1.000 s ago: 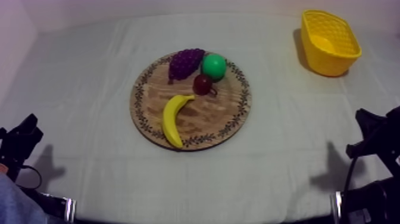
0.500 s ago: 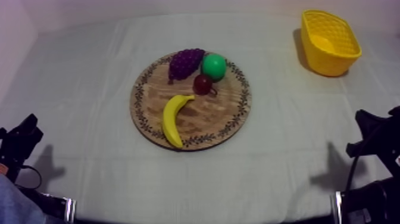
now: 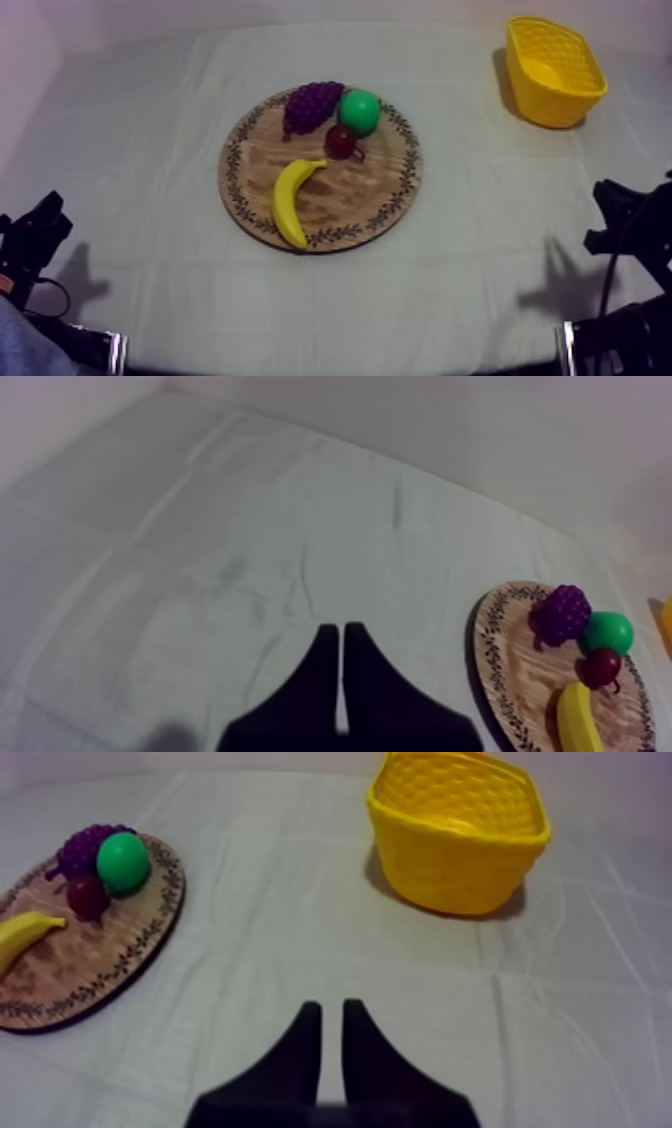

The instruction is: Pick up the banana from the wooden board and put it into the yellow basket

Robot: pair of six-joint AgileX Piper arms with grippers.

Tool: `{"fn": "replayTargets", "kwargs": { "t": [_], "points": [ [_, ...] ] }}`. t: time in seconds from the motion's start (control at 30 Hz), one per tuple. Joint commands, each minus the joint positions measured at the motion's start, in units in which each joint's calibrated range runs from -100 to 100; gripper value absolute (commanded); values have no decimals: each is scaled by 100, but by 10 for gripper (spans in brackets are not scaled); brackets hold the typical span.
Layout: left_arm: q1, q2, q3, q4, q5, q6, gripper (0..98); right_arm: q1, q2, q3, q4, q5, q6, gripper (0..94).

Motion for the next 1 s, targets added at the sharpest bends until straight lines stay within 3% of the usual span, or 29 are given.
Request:
{"fn": "replayTargets", "kwargs": {
  "t": [0.0, 0.23, 0.47, 0.97],
  "points": [
    [-3, -3, 3, -1, 2, -1, 1, -262, 493, -417, 161, -14, -335, 71],
    [-3, -3, 3, -1, 2, 2, 1, -955, 2300, -2452, 462, 372, -1063, 76],
    [-3, -3, 3, -1, 2, 2, 1, -1758, 3847, -3932, 970, 623, -1968, 80],
    [-3, -3, 3, -1, 2, 0, 1, -3192, 6096, -5325, 1634, 1201, -3629, 101]
  ]
}}
